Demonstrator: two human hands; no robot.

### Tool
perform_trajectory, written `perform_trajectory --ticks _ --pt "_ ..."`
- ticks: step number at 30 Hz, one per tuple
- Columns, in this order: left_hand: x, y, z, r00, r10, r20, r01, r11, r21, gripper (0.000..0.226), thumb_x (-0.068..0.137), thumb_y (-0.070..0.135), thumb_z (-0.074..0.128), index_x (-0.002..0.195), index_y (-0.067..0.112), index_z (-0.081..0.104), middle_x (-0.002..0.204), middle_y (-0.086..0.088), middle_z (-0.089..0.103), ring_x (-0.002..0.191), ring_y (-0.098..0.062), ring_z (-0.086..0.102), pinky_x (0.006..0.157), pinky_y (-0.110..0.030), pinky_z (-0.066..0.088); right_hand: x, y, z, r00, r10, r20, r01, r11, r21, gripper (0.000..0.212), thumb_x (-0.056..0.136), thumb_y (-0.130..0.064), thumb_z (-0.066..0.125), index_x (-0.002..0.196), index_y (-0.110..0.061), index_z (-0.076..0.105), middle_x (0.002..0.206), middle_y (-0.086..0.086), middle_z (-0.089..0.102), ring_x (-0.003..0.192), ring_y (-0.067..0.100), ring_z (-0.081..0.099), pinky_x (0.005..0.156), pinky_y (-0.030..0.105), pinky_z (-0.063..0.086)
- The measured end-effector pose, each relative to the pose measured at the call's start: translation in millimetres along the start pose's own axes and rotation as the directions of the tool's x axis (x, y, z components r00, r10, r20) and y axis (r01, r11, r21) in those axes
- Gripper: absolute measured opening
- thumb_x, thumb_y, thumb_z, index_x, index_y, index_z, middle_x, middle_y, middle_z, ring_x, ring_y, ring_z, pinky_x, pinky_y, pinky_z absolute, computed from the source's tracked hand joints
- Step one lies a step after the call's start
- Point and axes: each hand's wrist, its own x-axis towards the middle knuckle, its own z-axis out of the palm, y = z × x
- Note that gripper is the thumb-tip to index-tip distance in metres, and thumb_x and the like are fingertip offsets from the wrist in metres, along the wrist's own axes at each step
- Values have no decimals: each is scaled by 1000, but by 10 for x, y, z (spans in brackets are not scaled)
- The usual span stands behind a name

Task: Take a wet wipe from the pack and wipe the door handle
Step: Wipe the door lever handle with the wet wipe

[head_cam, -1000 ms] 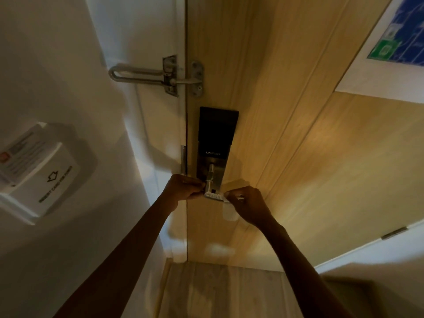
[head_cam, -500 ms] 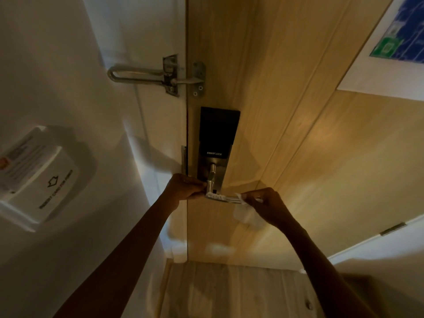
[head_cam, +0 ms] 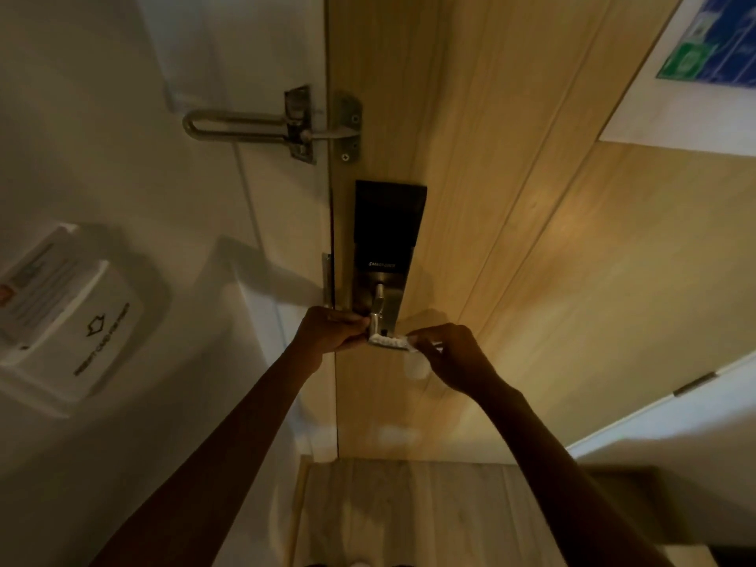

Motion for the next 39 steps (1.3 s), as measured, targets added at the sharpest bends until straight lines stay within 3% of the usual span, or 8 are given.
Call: perform_trajectory --ticks 2,5,9,14,18,24,31,39 --pt "-3 -22 3 1000 3 -6 -3 1000 9 7 76 -2 73 81 1 70 76 -9 72 62 -15 71 57 -23 59 -63 73 -80 999 34 6 -34 998 -58 25 97 -28 52 100 -17 74 93 2 74 76 8 62 67 14 42" --pt "-17 -65 -11 1000 -2 -16 3 1000 12 19 78 1 73 95 -5 69 85 -14 72 68 -16 72 59 -21 59 -151 176 -218 995 89 -40 -92 991 -96 24 97 -28 52 103 -20 74 97 0 75 80 12 66 72 27 52" --pt "-34 -70 6 1000 8 -8 -7 1000 14 14 81 2 71 94 -3 69 85 -13 71 66 -14 71 58 -19 58 7 -23 7 999 -37 2 37 994 -103 26 97 -25 51 97 -14 74 94 4 75 82 17 68 72 28 51" --pt "2 -105 -24 1000 9 6 -9 1000 11 14 79 3 72 93 -1 70 88 -14 72 75 -19 71 65 -23 60 -95 162 -153 994 98 -39 -102 988 -113 27 97 -31 52 103 -17 74 97 1 74 84 16 66 73 27 48" --pt "3 -63 -38 1000 3 29 -4 999 35 14 79 2 72 93 0 71 86 -13 72 70 -16 71 66 -22 60 -1 -54 -1 999 -26 -20 24 995 -92 23 96 -24 55 98 -13 75 95 4 75 84 16 69 77 33 54" --pt "34 -28 -52 997 11 70 -16 998 65 13 78 0 73 90 -2 71 87 -14 73 65 -13 73 64 -23 61 -186 93 -172 985 123 -120 -127 992 -26 20 92 -30 60 102 -22 75 100 -5 75 87 7 68 80 28 53" --pt "21 6 -66 997 12 77 -18 996 88 8 78 2 74 86 4 73 88 -14 73 66 -13 73 62 -22 60 -285 -69 57 953 -34 -300 21 999 -46 21 89 -26 65 107 -21 73 104 -6 74 95 0 66 86 22 52" --pt "-2 17 -66 997 8 76 -17 993 119 8 78 6 74 86 7 73 88 -14 73 75 -20 72 65 -23 61 -385 -14 211 916 -54 -398 19 996 -91 24 86 -28 71 109 -20 73 111 -3 71 105 11 65 86 39 53"
